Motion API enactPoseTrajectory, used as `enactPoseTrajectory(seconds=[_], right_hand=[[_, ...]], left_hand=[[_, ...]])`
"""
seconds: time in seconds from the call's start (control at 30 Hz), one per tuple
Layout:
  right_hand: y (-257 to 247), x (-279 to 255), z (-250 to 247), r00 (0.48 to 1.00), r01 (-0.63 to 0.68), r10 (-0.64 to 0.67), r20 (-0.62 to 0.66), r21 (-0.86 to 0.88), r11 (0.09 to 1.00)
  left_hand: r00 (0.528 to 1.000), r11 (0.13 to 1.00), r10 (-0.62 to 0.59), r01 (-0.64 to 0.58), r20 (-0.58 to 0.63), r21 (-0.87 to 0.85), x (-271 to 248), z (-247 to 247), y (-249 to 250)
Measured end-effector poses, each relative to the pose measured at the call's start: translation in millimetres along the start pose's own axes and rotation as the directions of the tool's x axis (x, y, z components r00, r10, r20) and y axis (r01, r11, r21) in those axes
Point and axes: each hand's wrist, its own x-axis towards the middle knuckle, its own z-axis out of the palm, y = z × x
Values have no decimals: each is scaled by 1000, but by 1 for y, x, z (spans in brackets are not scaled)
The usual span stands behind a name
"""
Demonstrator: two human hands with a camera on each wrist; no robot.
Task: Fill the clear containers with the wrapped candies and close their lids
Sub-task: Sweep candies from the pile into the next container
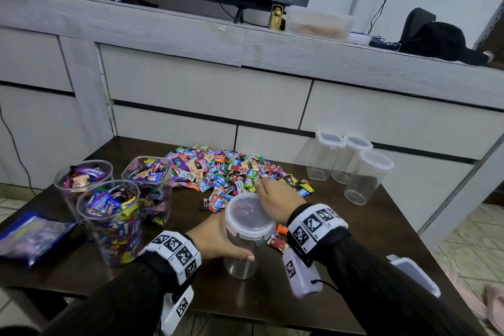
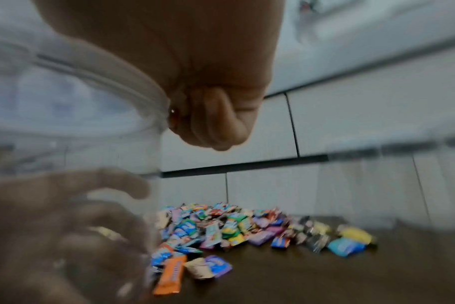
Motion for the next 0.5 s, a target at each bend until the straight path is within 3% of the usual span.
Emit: enactPoseTrajectory(seconds=[0.07,0.13,0.23,0.33,0.5], right_hand=[[3,-1,-3,996,27,-33,-82,-75,997],[8,-2,-8,997,21,-29,-70,-106,994],[15,-7,-19,992,-93,96,84,-39,995],[24,-16,-22,928,-270,190,320,230,935],[28,-19,-27,923,-253,108,369,370,894]], left_hand=[[1000,1000,-6,6,-1,2,1,0,-1],[1000,1000,-5,5,-18,4,1,2,-3],[998,1000,-7,6,-68,-9,0,3,-6],[999,997,-28,30,-31,67,-3,0,-1],[997,976,-65,69,-28,207,-8,-14,10]])
